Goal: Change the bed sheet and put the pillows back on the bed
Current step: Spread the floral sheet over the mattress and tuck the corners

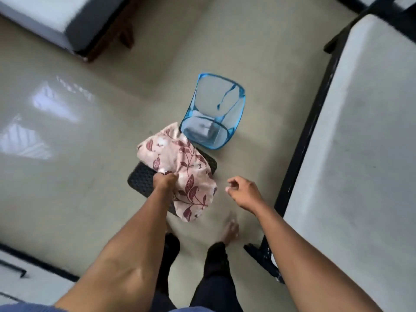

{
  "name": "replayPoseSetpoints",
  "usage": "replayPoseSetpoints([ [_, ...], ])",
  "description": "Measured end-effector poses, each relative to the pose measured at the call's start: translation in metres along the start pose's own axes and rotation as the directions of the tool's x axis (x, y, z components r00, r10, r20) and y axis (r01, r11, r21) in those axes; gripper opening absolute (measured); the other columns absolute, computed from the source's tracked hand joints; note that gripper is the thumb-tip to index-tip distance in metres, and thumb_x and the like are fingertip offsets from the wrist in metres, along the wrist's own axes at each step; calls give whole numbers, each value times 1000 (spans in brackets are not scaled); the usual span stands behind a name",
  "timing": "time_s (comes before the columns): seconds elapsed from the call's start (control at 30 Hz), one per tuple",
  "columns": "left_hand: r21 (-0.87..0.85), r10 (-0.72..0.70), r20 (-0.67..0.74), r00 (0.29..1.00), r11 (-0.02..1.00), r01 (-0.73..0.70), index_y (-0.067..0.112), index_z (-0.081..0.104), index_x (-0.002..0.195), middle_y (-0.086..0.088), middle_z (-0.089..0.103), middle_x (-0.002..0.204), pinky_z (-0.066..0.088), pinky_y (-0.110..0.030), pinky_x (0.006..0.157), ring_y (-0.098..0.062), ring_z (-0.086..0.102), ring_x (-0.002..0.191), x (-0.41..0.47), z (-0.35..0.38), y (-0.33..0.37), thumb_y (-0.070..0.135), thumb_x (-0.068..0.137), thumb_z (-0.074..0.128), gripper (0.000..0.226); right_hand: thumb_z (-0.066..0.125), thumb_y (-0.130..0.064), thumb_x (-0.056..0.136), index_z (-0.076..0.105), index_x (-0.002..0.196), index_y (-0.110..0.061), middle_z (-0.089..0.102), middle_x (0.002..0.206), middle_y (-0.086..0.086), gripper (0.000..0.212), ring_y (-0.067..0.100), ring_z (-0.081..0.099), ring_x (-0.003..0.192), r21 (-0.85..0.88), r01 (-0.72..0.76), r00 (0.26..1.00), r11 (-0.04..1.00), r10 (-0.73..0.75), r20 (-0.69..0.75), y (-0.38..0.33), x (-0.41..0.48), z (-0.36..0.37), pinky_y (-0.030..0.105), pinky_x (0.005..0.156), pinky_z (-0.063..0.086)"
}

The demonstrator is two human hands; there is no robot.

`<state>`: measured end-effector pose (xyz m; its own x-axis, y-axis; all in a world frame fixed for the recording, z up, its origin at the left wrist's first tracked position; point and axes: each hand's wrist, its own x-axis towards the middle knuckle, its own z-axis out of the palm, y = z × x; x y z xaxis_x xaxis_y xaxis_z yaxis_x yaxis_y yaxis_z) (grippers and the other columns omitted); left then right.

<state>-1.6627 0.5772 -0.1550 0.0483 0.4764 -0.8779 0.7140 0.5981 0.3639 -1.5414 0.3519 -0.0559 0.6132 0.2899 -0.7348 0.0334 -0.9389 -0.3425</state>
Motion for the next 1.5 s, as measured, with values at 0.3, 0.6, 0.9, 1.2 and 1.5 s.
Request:
replayPoseSetpoints([
  [0.3,128,303,527,794,895,-427,4,71,103,-7,70,82,55,-27,53,-19,65,64,-187,56,94,8,90,75,14,63,-54,94,68,125,-19,71,118,3,47,23,67,108,390,9,969,921,89,-232,57,-90,-97,33,94,54],
  [0.6,205,218,864,453,669,-714,10,71,104,-6,73,92,54,-35,75,-22,69,87,-397,245,56,19,75,85,33,73,-42,92,69,130,-8,73,121,18,51,34,70,111,953,274,960,128,23,-279,233,-209,-228,47,100,56],
  [0.9,54,409,854,321,544,-837,14,70,110,-6,71,81,55,-36,67,-21,64,70,-560,431,-47,27,87,79,27,72,-44,89,71,123,-18,76,114,0,43,20,69,106,719,331,535,611,506,-677,418,-320,-292,37,94,57],
  [1.2,-100,192,981,-3,497,-862,19,70,115,-6,76,104,61,-37,60,-21,73,85,-709,532,-115,43,99,61,31,70,-54,87,56,140,-38,67,130,-11,56,10,63,117,545,338,335,767,443,-831,486,-406,-332,31,97,51],
  [1.5,-81,-3,994,-107,637,-767,15,70,117,-9,75,115,54,-40,93,-28,71,107,-779,586,-144,39,105,50,33,73,-59,85,48,123,-30,69,106,-4,54,18,67,96,717,509,89,476,800,-594,599,-443,-345,38,85,55],
])
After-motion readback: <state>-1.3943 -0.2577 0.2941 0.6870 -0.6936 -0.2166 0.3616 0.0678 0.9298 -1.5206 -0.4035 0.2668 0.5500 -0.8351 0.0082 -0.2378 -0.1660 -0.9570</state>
